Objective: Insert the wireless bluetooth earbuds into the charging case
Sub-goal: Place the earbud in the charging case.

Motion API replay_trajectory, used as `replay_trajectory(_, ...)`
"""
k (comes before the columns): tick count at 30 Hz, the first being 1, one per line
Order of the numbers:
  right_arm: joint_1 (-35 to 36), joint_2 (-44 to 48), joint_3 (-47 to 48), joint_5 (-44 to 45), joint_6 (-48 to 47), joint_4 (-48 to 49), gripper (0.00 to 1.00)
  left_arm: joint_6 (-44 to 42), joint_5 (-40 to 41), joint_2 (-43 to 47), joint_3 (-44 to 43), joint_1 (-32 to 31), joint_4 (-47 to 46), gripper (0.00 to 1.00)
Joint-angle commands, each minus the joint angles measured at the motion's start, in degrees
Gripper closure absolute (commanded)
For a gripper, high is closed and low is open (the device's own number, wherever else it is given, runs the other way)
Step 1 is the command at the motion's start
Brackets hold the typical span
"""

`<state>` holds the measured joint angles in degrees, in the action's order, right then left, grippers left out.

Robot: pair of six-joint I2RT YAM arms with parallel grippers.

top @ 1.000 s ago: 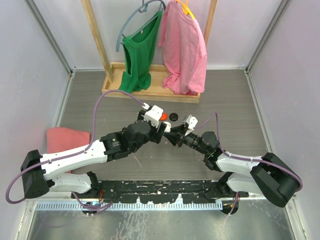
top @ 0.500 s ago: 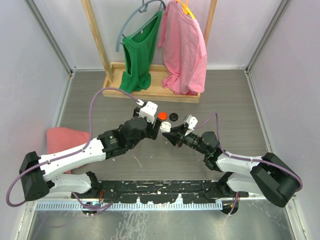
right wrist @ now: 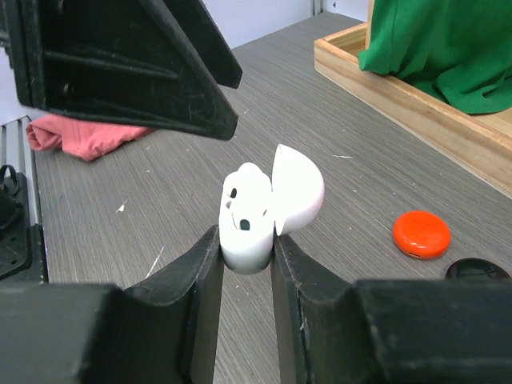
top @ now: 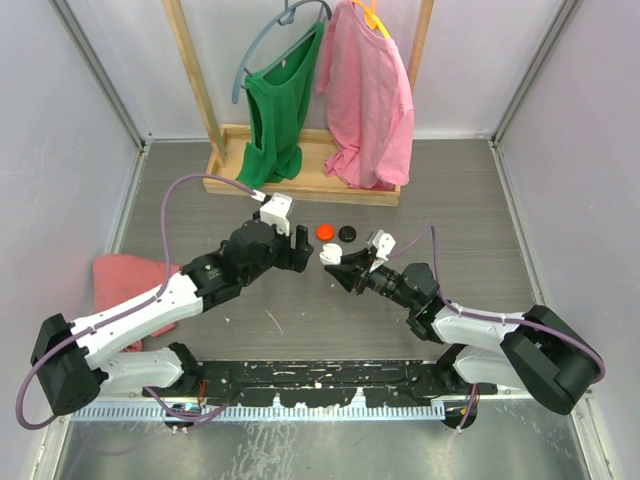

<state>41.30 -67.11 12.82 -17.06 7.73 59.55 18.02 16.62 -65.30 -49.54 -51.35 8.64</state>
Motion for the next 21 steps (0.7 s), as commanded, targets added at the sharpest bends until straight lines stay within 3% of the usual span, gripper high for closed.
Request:
replay_trajectory(1, 0.3, 0.8, 0.7, -0.7, 0.2, 4.0, 0.99, 4.8, -7.0, 3.5, 0.7, 3.4, -3.0, 0.27)
replay_trajectory(10, 0.3, -0.2, 2.1, -5.7, 1.4, 4.6, 0.99, 12.1, -16.1, 8.3, 2.1, 8.3, -2.3, 0.15)
replay_trajectory(21, 0.2, -2.4, 5.7, -13.2, 6.1, 5.9, 0.99, 22.8, -28.1, 11.3, 4.2, 13.8, -1.9, 0.15)
